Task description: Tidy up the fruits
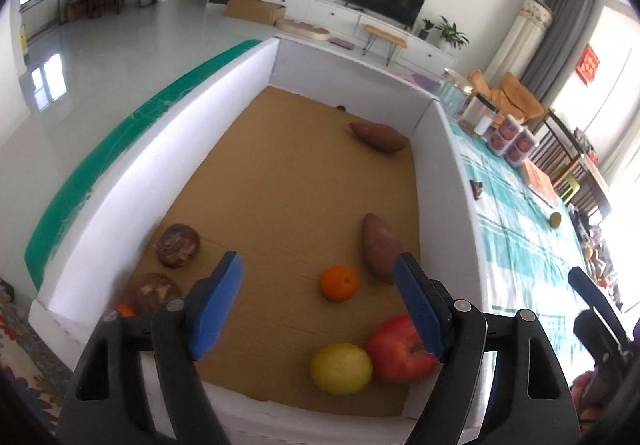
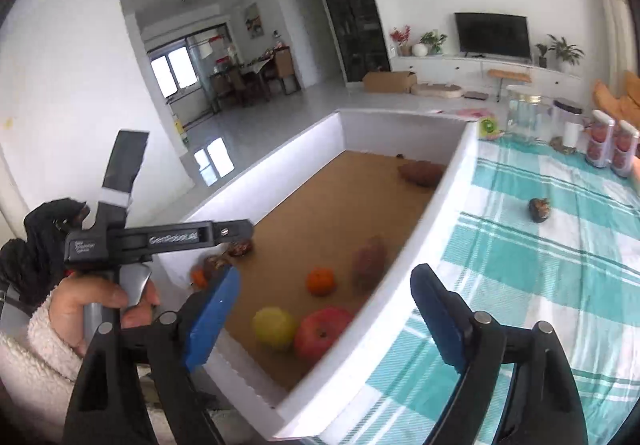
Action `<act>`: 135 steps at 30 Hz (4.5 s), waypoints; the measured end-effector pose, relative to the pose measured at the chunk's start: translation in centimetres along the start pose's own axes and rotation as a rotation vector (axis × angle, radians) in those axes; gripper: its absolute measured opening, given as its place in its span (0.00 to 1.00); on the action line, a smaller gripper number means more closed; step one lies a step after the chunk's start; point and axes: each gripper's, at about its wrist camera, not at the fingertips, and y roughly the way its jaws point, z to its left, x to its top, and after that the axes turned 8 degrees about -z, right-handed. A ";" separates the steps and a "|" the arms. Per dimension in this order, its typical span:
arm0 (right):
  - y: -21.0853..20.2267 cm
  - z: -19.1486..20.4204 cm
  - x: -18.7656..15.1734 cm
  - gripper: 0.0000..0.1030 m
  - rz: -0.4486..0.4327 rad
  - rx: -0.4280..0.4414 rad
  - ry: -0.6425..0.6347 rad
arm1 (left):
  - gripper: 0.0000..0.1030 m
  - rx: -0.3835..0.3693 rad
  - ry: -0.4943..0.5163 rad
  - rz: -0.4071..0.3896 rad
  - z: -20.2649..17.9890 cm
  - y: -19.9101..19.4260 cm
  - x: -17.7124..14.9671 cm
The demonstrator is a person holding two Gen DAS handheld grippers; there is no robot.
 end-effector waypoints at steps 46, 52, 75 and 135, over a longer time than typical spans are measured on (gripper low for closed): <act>-8.4 -28.0 -10.8 1.00 -0.005 -0.716 0.578 | 0.41 -0.015 0.400 0.054 -29.4 28.5 -0.9; -8.4 -28.1 -10.7 1.00 -0.012 -0.713 0.582 | 0.41 -0.135 0.474 0.103 -32.0 25.1 -4.7; -9.7 -37.4 -7.1 1.00 0.122 -0.659 0.764 | 0.94 -0.170 0.554 0.125 -30.0 18.7 -11.0; -9.9 -23.0 -11.2 0.95 0.032 -0.582 0.554 | 0.95 -0.246 0.581 0.175 -29.3 18.3 -10.7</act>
